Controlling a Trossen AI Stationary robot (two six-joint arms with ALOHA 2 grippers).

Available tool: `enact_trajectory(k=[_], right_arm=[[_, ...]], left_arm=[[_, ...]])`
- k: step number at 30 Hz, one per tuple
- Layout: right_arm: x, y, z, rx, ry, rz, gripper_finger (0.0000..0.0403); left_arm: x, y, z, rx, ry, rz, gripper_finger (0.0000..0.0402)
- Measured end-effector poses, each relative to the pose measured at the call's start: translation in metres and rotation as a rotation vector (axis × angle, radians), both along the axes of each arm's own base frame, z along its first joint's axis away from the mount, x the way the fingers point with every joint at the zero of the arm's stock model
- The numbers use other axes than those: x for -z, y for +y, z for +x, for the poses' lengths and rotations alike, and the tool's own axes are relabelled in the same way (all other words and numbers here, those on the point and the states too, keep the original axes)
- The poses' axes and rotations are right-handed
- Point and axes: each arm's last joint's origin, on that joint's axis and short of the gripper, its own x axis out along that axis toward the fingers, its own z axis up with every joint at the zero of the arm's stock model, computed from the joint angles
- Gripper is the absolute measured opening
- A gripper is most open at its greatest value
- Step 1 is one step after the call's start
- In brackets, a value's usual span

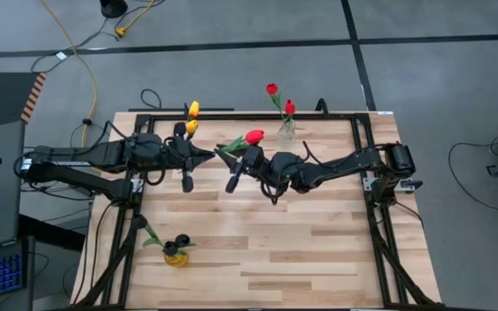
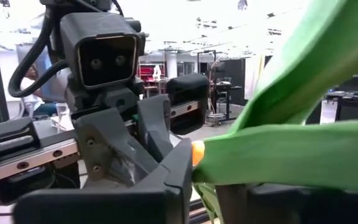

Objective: Sort flowers into vase by color
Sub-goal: Put the red tulip into the transparent vase

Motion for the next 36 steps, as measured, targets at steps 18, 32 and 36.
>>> enact_trajectory(k=[18, 32, 36], right_arm=[[-0.031, 0.005, -0.025, 0.098, 0.109, -0.170, 0.0043], [-0.075, -0.034, -0.128, 0.163, 0.467, 0.004, 0.0042], [-0.074, -0.044, -0.147, 0.201, 0.542, 0.048, 0.0042]], left_arm=[[-0.039, 0.000, -0.018, 0.016, 0.010, 0.039, 0.0112], [-0.077, 0.002, -0.107, -0.066, -0.150, 0.119, 0.0016], [-0.066, 0.001, -0.128, -0.067, -0.188, 0.110, 0.0006]])
